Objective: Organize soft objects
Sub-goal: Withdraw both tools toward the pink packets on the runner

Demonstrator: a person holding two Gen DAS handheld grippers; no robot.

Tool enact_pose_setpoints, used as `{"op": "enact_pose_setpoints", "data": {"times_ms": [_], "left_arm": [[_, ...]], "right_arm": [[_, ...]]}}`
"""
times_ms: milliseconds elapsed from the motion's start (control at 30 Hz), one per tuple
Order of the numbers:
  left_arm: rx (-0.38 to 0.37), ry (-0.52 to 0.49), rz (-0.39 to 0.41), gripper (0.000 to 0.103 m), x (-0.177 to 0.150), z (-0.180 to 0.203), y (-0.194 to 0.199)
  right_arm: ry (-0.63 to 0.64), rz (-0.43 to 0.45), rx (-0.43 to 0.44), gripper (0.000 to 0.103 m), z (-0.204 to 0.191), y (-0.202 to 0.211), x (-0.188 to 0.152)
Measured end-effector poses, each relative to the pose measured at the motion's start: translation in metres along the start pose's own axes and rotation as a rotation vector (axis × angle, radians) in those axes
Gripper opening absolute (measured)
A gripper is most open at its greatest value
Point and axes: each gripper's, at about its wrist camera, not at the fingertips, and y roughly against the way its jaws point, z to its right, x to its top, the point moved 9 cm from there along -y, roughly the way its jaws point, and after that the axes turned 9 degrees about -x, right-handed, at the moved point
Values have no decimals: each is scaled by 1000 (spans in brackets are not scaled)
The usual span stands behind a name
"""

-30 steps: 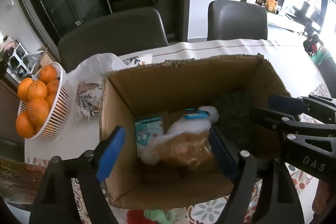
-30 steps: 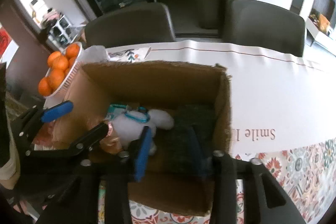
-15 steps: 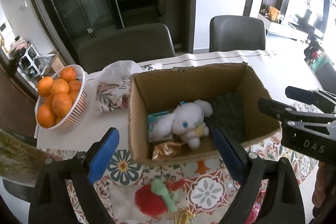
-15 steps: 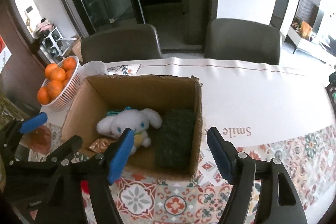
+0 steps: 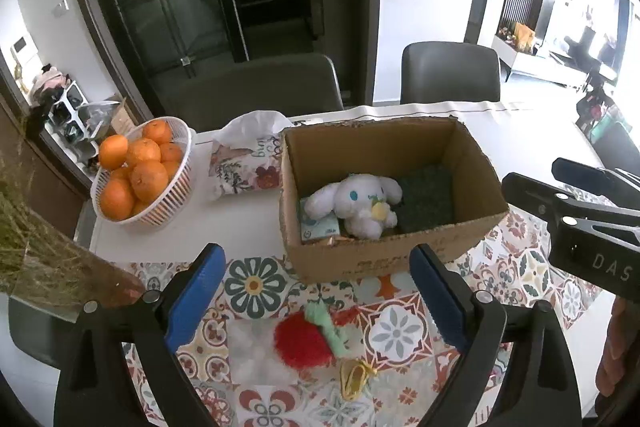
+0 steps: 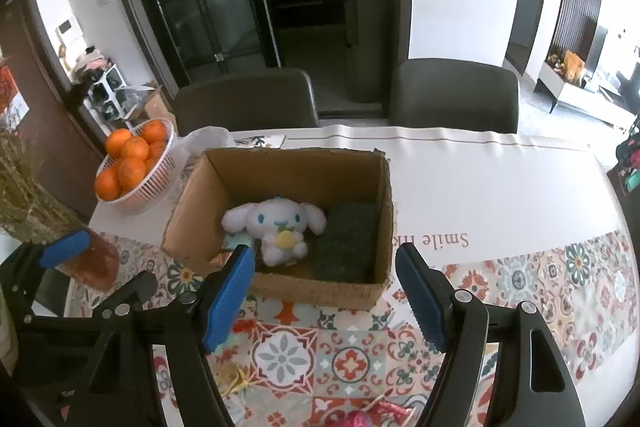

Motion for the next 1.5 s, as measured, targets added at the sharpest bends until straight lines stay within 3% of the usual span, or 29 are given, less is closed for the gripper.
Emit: {"op": "enact_pose_setpoints", "data": {"times_ms": [400,700,1233,1500], "left_arm": [[-54,-19,-7,94,-46,10,23],[-38,-94,-11,94,-85,30,26],[-125,-249,-123,94,-141,113,-1],[-166,-315,-214,94,-163,147,-23]], "right_arm": [[-41,42,-38,74,-2,40,-42],[-79,-9,-38,74,10,41,-93],[66,-78,-50,74,50,35,-160],[141,-164,-32,74,68,16,-186]]}}
